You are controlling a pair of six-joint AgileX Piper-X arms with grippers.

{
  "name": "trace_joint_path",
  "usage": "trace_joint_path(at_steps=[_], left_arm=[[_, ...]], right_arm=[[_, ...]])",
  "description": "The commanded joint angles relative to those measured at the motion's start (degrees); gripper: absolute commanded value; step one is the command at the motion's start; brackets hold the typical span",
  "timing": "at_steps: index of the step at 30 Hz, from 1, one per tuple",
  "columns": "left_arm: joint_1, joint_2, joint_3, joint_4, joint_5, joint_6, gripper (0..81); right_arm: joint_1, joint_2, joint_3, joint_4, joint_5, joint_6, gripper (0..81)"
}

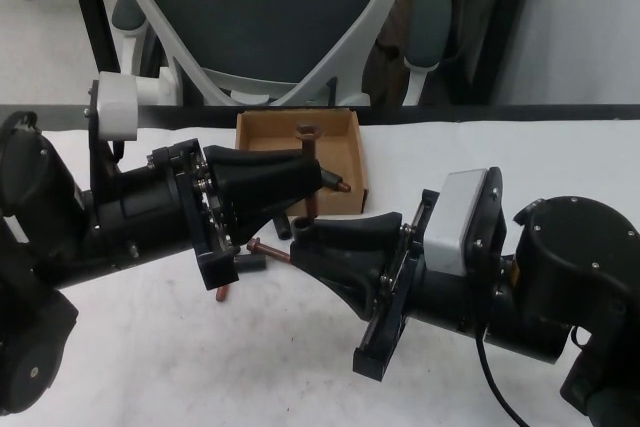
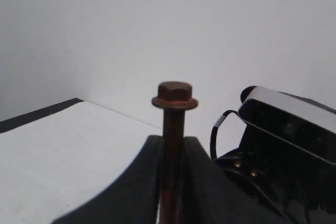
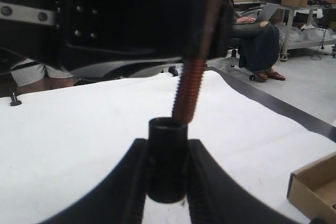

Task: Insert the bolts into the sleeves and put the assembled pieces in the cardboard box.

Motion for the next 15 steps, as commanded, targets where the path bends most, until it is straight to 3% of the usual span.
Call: trace_joint_path(at_steps=[1,15], left_arm=[[-0.1,-0.4,-0.1,-2.6,1.3,0.4,0.8],[-0.1,-0.4,-0.1,-2.6,1.3,0.6,0.8]], right_arm=[[-0.2,-0.3,-0.6,1.0,2.2,0.0,0.3],[-0.9,-0.3,-0.6,1.6,4.0,0.0,0.3]])
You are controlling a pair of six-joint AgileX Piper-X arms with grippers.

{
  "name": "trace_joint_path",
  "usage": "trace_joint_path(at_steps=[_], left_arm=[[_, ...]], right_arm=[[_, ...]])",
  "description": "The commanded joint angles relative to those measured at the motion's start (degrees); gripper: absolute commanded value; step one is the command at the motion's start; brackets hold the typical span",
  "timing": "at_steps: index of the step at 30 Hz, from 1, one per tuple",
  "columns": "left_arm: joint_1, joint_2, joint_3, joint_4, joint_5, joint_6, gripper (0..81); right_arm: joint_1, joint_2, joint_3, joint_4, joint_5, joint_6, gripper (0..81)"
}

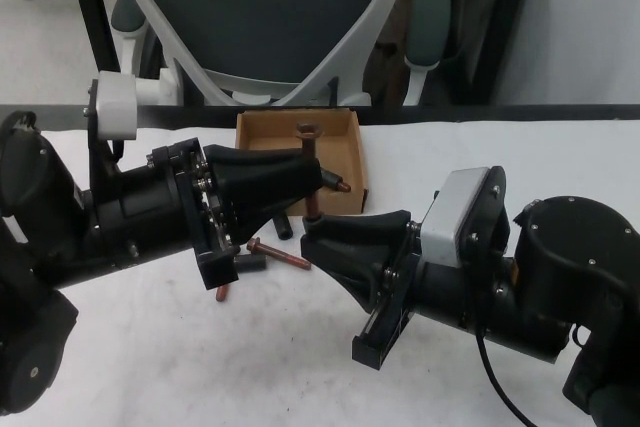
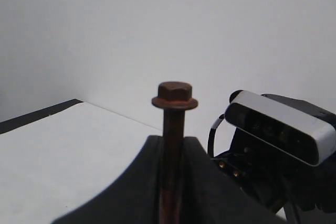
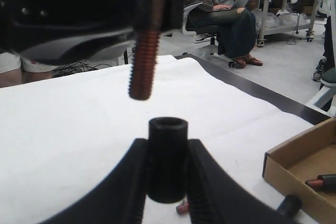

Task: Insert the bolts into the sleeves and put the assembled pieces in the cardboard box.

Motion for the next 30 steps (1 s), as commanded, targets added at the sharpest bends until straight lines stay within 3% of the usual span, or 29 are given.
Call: trace_joint_path(at_steps=[1,30], left_arm=[[-0.1,-0.4,-0.1,-2.4,1.3,1.0,0.8],[-0.1,-0.4,-0.1,0.8,1.3,6.1,0.8]], right_arm=[[-0.2,-0.3,-0.6,-0.7,0.1,0.0,0.3],[-0.1,-0.3,-0.1,-7.7,-3.0,1.8,0.3]])
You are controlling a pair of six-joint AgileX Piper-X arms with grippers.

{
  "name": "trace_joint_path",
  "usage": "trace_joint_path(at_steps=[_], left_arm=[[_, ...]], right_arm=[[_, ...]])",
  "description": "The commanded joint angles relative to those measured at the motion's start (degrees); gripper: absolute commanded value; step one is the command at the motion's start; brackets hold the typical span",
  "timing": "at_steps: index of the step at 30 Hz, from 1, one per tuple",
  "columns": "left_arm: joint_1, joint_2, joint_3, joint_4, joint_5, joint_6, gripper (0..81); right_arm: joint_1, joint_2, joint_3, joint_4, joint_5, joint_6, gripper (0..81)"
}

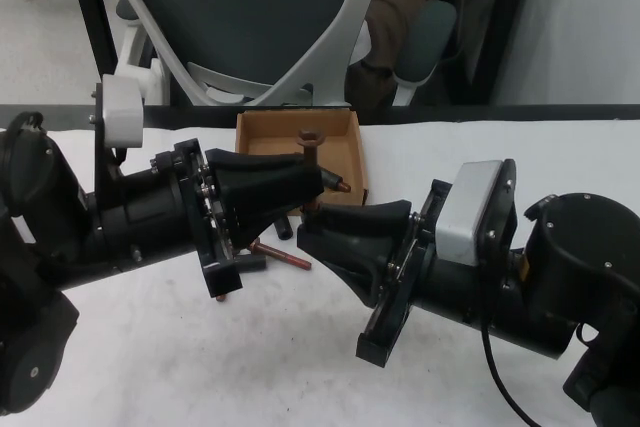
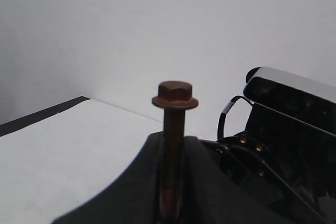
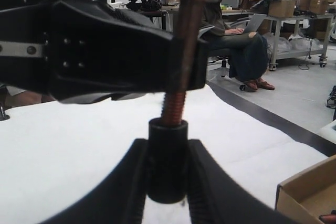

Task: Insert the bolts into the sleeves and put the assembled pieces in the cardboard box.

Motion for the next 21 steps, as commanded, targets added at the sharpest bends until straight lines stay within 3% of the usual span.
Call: trace_joint_path(at_steps=[1,13,16,21], left_arm=[[-0.1,-0.4,-0.1,-1.4,1.3,1.8,0.8],[-0.1,-0.4,-0.1,-1.4,1.7,1.8,2.2],[-0.1,-0.4,-0.1,-1.4,2.2,1.8,13.6],[-0.1,-0.4,-0.1,-0.8,2.0,1.7,45.8]], right_arm=[[-0.1,-0.3,-0.2,-2.8,-0.5,0.7,0.3],[-0.1,-0.3,-0.2,-4.9,-0.5,1.9,0.3],[-0.1,-0.3,-0.2,-4.9,-0.5,1.9,0.3],[-0.1,-0.3,-0.2,-4.9,-0.5,2.6,0.3]])
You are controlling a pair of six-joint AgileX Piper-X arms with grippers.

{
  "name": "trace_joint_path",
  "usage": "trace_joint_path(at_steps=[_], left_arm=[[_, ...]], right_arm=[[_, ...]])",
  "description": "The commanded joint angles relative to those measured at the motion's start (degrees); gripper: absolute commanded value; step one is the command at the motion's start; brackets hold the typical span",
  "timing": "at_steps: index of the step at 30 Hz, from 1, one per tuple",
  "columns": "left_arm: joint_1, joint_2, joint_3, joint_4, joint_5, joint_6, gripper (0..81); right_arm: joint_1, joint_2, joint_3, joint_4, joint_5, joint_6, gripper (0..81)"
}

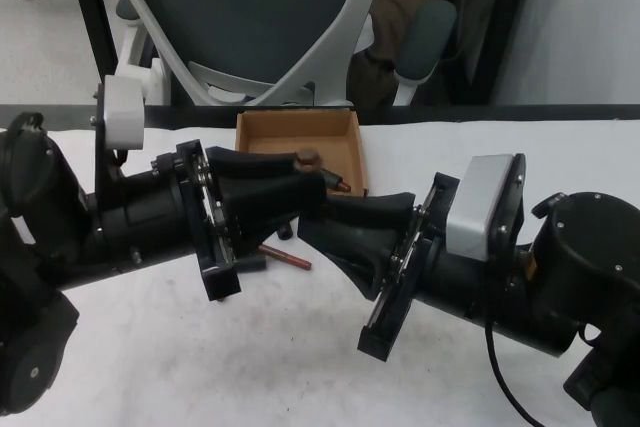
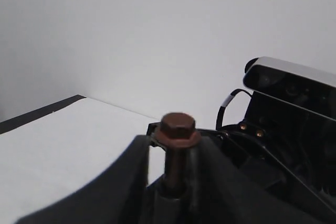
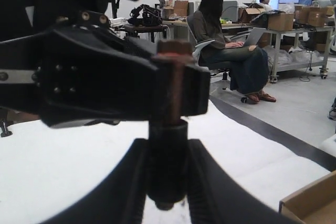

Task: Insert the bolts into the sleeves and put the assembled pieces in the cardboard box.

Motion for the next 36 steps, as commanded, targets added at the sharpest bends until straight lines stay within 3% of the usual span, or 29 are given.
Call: trace_joint_path(at_steps=[1,11,20,24,36], left_arm=[[-0.1,-0.4,-0.1,-0.4,0.2,1.2,50.5],[1.3,-0.4,-0.1,1.0,-1.8,1.3,53.0],[11.0,-0.4,-0.1,10.0,-0.1,1.5,53.0],[13.0,-0.4,-0.1,14.5,0.8,3.7,51.3],[13.2,-0.4,-0.9,26.2,-3.5,9.0,47.8]], right_arm=[[-0.1,-0.3,-0.4,-1.4,-0.4,0.9,0.3],[-0.1,-0.3,-0.4,-1.4,-0.4,2.1,0.3],[-0.9,-0.3,-0.4,-0.5,2.1,2.8,0.3],[-2.7,-0.3,-0.4,1.6,2.1,4.8,0.3],[-6.3,-0.3,-10.6,28.3,1.3,3.6,0.3]])
